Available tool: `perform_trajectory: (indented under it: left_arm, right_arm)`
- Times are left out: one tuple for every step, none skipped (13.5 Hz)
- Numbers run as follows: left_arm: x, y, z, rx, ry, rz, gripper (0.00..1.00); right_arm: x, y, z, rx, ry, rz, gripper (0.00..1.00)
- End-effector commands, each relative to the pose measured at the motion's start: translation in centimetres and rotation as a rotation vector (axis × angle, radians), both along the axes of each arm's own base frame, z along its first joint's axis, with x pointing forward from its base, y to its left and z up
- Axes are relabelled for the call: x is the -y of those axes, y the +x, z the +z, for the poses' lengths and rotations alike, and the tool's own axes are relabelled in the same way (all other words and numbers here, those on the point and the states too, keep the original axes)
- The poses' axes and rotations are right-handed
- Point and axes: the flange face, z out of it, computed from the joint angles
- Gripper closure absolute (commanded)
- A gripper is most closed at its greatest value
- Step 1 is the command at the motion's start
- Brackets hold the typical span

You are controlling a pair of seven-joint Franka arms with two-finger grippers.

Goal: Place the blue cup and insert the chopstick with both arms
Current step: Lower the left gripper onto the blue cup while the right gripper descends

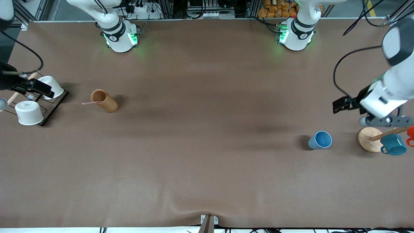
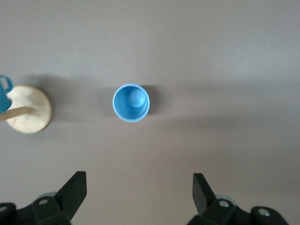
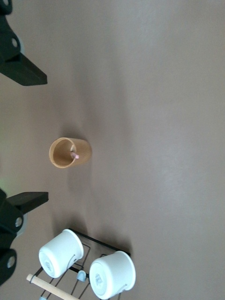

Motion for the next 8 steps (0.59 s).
perform_trajectory:
  left_arm:
    - [-0.2, 0.4, -2.9, 0.042, 0.015, -0.021, 0.00]
    - [-0.1, 0.8, -4.4, 0.047, 0.014, -0.022, 0.04]
    - [-0.1, 1.3, -5.7, 0.047, 0.011, -0.022, 0.05]
    - [-0.1, 1.7, -7.3, 0.039, 0.009, -0.023, 0.13]
    - [-0.1, 2.2, -8.9, 0.031, 0.008, -0.023, 0.21]
    - [-0.1, 2.7, -10.6, 0.030, 0.007, -0.023, 0.29]
    - [-0.4, 3.1, -12.0, 0.025, 0.006, -0.019, 0.31]
    - [-1.4, 3.5, -13.0, 0.028, 0.004, -0.004, 0.31]
  right_arm:
    - [1.5, 0.5, -3.5, -0.114, 0.013, 0.014, 0.00]
    - [2.0, 1.0, -5.4, -0.157, 0.022, 0.035, 0.00]
    - [2.8, 1.5, -7.4, -0.196, 0.031, 0.034, 0.00]
    - [3.8, 2.0, -9.5, -0.230, 0.043, 0.019, 0.00]
    - [4.2, 2.4, -11.6, -0.265, 0.064, 0.011, 0.00]
    - [4.2, 2.6, -13.3, -0.297, 0.072, 0.010, 0.00]
    - [4.1, 2.5, -14.6, -0.331, 0.081, 0.007, 0.00]
    - [3.9, 2.0, -15.6, -0.366, 0.102, 0.005, 0.00]
